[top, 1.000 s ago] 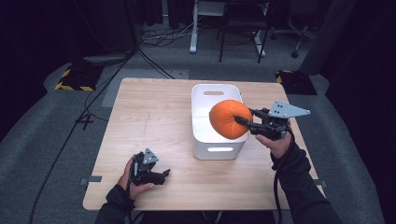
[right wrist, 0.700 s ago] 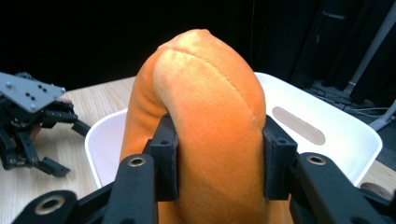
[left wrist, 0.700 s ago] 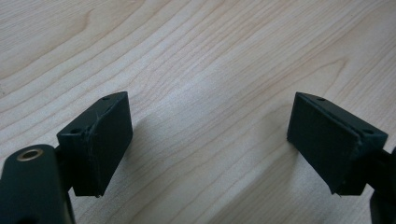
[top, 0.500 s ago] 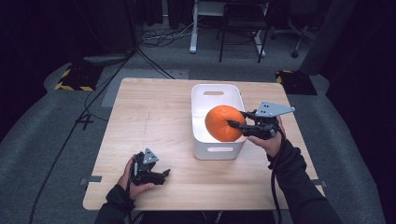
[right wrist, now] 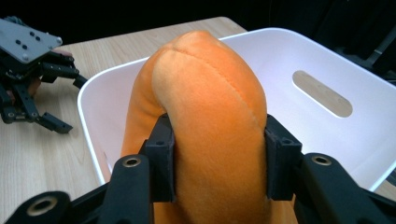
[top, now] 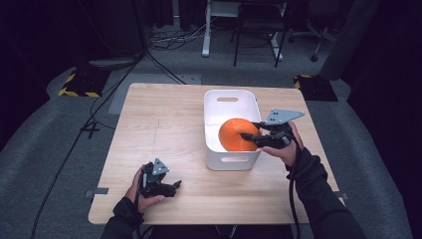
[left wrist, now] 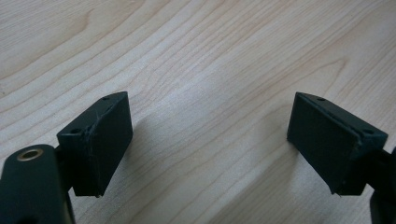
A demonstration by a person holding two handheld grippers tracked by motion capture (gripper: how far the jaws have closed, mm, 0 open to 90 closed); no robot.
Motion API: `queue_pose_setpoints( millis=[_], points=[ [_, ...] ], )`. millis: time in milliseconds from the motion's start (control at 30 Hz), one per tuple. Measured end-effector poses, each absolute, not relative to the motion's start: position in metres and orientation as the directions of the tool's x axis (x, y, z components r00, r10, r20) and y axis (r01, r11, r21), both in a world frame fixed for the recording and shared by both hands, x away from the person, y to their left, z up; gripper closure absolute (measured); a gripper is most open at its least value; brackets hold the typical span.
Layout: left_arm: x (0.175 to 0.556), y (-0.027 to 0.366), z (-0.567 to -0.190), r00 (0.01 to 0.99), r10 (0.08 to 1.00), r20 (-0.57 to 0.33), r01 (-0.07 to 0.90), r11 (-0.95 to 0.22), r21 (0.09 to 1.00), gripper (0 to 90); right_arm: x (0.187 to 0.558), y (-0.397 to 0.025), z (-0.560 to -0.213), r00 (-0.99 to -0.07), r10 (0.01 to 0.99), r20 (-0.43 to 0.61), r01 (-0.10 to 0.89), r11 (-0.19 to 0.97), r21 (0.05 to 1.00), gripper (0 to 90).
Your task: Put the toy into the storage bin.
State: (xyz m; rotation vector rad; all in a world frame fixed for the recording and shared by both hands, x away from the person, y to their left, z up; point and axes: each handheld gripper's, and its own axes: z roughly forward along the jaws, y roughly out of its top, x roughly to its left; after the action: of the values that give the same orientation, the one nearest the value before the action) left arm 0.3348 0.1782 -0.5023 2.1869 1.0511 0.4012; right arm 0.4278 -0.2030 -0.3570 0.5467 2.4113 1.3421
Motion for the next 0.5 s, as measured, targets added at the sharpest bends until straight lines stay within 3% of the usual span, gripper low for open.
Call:
queue_pose_setpoints(
  millis=[500],
  points=[
    [0.3346,0.1781,-0.5023,0.627,0.779,-0.014,0.575,-0.45,0.683,14.5,0.4339,-0.1963,-0.3623,-0.897,0.428,-0.106,0.19,0.592,0.783,49.4]
  ],
)
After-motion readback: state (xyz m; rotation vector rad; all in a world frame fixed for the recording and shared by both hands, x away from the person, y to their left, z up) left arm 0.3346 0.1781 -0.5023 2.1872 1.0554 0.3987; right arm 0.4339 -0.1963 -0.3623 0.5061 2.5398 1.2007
